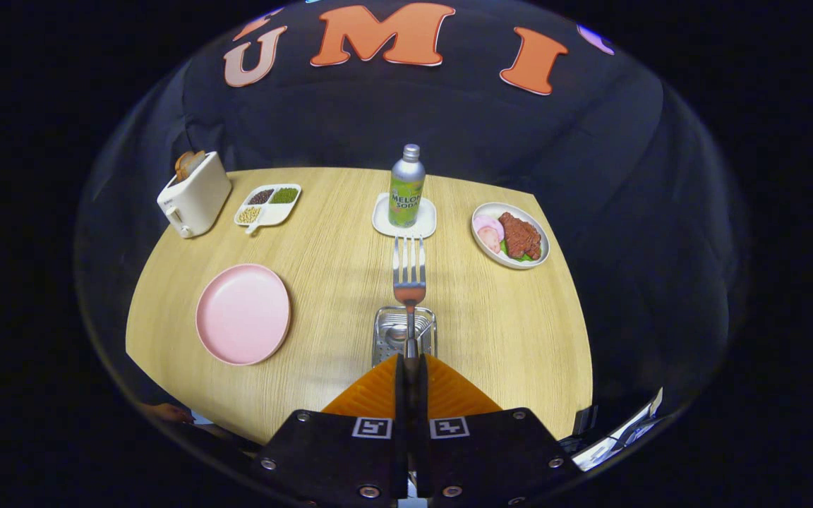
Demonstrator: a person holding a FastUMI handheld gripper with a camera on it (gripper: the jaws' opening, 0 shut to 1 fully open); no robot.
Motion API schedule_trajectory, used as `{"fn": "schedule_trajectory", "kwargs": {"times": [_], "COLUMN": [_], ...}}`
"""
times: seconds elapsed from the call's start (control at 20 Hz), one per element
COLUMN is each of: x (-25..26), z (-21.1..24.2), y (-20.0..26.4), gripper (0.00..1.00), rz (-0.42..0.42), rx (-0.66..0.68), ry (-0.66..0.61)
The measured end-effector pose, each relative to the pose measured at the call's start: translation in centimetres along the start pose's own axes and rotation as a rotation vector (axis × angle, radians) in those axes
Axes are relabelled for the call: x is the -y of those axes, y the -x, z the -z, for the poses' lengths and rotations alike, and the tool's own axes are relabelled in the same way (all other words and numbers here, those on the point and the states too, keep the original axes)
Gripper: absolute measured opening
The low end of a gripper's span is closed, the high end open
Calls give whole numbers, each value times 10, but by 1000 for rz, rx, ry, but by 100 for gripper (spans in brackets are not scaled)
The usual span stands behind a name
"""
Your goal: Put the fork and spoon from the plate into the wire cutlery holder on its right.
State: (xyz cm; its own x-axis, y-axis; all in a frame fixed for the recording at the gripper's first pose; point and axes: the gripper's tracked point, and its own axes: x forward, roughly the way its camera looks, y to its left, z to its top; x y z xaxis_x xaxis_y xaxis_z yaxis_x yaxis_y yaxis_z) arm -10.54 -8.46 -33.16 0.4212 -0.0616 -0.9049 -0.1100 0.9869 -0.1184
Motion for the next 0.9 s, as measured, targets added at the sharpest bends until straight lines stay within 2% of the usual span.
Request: {"fn": "schedule_trajectory", "kwargs": {"times": [0.35, 0.65, 0.8, 0.9], "x": [4, -3, 1, -3], "z": [33, 52, 60, 62], "y": [-21, -34, -44, -46], "gripper": [5, 5, 6, 6], "rz": [-40, -125, -96, -111], "rx": [-209, -383, -442, -468], "ry": [47, 58, 82, 79]}}
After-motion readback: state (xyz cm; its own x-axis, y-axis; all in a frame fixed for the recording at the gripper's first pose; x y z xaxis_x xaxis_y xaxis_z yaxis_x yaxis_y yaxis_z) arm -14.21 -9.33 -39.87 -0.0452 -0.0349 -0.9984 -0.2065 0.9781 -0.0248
